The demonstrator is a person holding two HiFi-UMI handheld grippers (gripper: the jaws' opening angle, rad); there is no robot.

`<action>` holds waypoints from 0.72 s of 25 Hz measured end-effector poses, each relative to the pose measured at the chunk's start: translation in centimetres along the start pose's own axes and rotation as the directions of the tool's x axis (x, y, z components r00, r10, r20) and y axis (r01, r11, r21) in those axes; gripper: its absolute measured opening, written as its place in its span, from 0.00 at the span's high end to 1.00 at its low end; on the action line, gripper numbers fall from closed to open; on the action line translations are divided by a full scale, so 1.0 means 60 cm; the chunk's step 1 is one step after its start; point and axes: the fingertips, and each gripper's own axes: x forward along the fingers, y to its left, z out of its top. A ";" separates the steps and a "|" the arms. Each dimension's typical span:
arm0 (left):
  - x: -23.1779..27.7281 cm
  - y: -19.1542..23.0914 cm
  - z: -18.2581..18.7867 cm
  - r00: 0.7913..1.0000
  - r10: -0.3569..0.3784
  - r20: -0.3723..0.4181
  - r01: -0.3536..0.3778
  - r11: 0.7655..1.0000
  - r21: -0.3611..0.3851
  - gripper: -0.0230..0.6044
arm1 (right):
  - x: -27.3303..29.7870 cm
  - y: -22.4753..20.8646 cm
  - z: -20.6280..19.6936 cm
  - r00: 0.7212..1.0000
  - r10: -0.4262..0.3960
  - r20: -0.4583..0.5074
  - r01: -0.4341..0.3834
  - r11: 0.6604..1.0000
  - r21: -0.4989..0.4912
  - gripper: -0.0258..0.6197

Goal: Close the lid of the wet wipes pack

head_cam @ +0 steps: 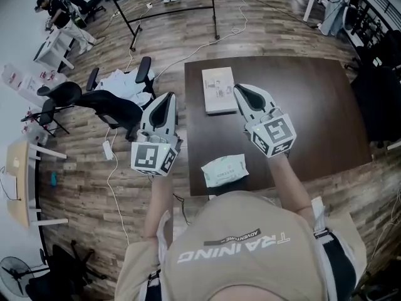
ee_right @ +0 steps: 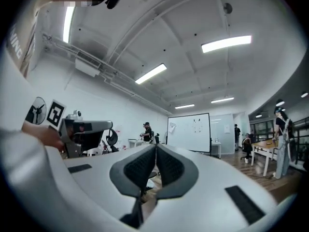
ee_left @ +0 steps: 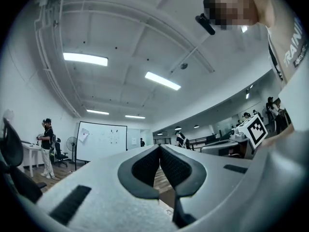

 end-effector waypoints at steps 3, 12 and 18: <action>0.000 -0.003 -0.006 1.000 -0.009 -0.021 0.009 1.000 -0.002 0.95 | 0.006 -0.007 0.021 0.999 -0.018 0.042 0.017 1.000 0.010 0.94; 0.000 -0.007 -0.017 0.999 -0.013 -0.040 0.011 0.999 -0.048 0.95 | 0.011 0.011 0.031 0.999 0.023 0.030 -0.021 0.998 -0.065 0.94; -0.002 -0.011 -0.039 0.998 -0.013 -0.067 0.007 0.996 -0.087 0.95 | 0.002 0.010 0.007 0.999 0.039 -0.009 -0.039 0.999 -0.029 0.94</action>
